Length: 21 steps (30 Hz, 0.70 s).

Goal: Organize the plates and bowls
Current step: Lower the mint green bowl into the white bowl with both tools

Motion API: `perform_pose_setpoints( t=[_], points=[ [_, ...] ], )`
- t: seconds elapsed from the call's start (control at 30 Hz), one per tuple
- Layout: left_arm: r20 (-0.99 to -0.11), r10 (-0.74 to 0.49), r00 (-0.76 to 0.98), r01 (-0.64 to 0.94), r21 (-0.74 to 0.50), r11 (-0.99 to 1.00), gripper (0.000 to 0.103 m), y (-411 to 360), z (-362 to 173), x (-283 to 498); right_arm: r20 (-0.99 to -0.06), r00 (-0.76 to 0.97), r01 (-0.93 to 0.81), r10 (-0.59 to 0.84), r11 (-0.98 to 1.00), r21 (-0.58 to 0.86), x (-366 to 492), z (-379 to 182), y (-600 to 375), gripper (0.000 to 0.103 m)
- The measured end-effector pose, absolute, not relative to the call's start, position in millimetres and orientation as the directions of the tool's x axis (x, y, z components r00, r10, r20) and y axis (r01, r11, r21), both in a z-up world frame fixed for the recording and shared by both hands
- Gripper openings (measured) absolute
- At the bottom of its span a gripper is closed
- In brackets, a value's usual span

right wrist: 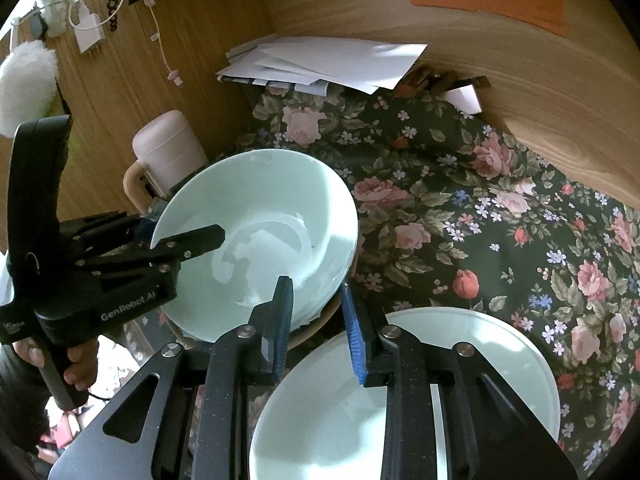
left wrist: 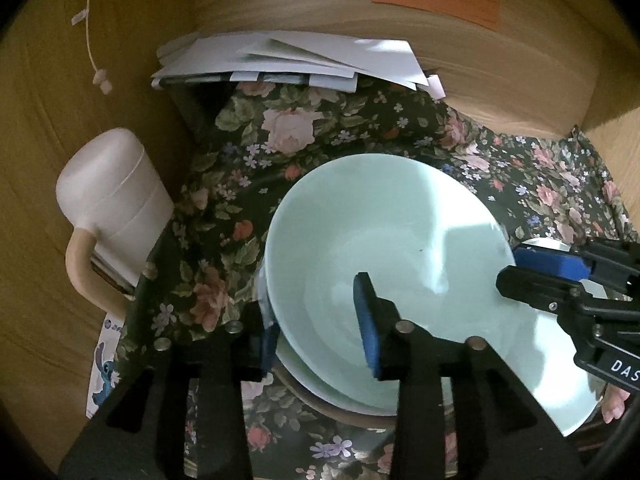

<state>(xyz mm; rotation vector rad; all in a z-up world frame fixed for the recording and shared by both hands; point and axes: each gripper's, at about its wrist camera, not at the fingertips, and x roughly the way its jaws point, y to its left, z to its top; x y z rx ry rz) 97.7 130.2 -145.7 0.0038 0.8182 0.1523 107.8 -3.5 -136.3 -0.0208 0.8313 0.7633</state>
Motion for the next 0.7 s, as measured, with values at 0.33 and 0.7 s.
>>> perform_pose_setpoints(
  t=[0.33,0.7],
  points=[
    [-0.742,0.094,0.664,-0.180,-0.037,0.983,0.037,140,-137,97,-0.675,0.440,-0.608,0.592,0.750,0.262,109,-136,-7,0.037],
    [-0.697,0.128,0.706,-0.196,-0.018,0.980,0.060,161,-124,78,-0.681,0.443,-0.596,0.583,0.759,0.263,117,-134,-12,0.048]
  ],
)
